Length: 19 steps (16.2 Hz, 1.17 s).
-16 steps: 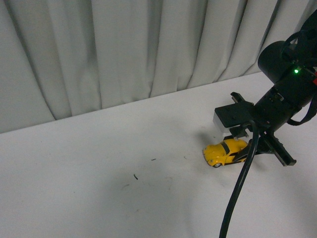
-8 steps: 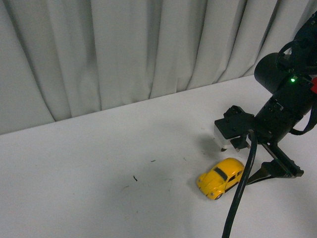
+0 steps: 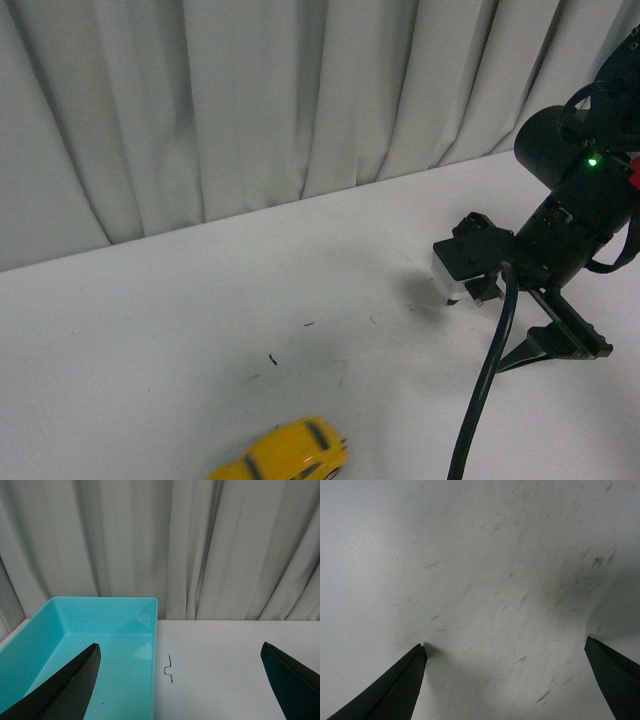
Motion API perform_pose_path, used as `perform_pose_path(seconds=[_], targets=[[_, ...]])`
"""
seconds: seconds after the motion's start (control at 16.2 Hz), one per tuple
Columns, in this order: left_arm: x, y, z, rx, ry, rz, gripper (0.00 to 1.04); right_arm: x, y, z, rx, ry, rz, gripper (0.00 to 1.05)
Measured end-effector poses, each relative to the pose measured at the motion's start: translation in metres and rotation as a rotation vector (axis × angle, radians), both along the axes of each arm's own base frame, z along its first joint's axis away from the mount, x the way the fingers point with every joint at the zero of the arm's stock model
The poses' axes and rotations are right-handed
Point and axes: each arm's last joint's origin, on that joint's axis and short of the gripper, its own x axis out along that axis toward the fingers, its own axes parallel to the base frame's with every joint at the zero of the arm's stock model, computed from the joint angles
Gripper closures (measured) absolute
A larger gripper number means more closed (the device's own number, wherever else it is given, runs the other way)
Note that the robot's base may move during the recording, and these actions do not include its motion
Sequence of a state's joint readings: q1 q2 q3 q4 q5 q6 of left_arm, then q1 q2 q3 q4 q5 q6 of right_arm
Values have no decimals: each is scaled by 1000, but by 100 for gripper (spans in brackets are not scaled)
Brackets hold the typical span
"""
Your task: Wind up and store yellow beetle toy
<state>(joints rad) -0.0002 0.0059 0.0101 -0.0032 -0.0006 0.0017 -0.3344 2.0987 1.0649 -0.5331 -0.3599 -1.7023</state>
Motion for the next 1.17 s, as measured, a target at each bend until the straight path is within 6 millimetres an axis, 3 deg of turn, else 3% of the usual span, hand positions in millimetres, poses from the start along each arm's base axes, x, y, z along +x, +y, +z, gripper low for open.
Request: perform_pose_path(seconds=[0.62, 0.93, 1.05, 1.17], targets=[[0, 0, 0, 0, 0, 0, 7, -2, 1, 1, -4, -8, 2, 7], [0, 0, 0, 0, 0, 0, 7, -5, 14, 6, -3, -4, 39, 7], [0, 0, 0, 0, 0, 0, 7, -2, 24, 12, 9, -57, 84, 7], [0, 0, 0, 0, 0, 0, 7, 7, 33, 37, 37, -200, 126, 7]])
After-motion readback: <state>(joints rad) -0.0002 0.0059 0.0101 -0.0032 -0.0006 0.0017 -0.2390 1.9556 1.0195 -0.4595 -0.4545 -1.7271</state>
